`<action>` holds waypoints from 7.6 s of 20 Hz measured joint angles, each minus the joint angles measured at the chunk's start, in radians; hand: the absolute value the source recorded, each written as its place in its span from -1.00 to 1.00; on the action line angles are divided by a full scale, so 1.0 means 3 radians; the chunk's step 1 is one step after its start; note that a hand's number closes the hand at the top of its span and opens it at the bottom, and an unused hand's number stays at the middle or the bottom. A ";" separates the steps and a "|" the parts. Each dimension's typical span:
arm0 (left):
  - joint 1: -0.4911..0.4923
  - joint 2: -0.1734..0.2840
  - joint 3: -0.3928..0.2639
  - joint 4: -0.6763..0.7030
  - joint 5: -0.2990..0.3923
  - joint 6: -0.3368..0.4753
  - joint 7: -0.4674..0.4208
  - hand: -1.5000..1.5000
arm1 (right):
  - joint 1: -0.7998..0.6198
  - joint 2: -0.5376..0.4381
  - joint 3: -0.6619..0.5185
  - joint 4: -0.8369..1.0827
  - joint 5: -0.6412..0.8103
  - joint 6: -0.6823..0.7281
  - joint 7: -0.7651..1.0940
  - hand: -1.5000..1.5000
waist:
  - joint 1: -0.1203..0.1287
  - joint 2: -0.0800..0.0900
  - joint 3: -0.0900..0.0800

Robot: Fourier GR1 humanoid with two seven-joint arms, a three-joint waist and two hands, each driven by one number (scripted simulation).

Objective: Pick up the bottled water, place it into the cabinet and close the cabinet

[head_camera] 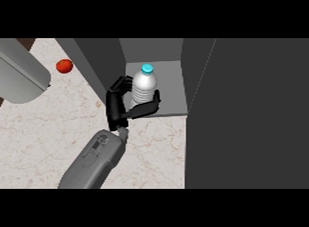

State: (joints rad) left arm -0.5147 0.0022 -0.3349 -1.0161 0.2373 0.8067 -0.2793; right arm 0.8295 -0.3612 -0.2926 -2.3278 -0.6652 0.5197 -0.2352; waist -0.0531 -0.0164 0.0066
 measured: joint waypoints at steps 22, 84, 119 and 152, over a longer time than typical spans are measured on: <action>-0.1826 0.0042 0.0739 0.2041 0.0148 -0.0941 -0.0550 -1.00 | -0.0014 -0.0063 -0.0024 0.0000 -0.0085 -0.0006 -0.0007 -1.00 | -0.0109 0.0135 -0.0033; 0.2129 0.1917 -0.0723 -0.2640 0.1378 -0.1708 -0.0876 -1.00 | -0.0003 -0.0284 0.0523 -0.0112 -0.0076 0.0633 0.0349 1.00 | 0.0162 0.0013 -0.0038; 0.3328 0.3017 0.0678 -0.3022 0.2351 -0.2816 -0.1077 -1.00 | -0.1749 -0.0349 0.2407 -0.0096 0.0336 -0.0072 0.1418 1.00 | 0.0393 -0.0064 -0.0099; 0.3946 0.3290 0.1526 -0.2660 0.2688 -0.3904 -0.1325 -1.00 | -0.5189 0.1123 0.2953 0.1478 -0.0186 -0.1449 0.3052 1.00 | 0.0561 0.0053 -0.0041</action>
State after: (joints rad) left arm 0.6692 0.9892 0.1230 -1.8142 1.0437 -0.3644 -0.6767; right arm -0.7272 -0.0243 0.5932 -1.8845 -0.7211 0.0849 0.6804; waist 0.1153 -0.0004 -0.0057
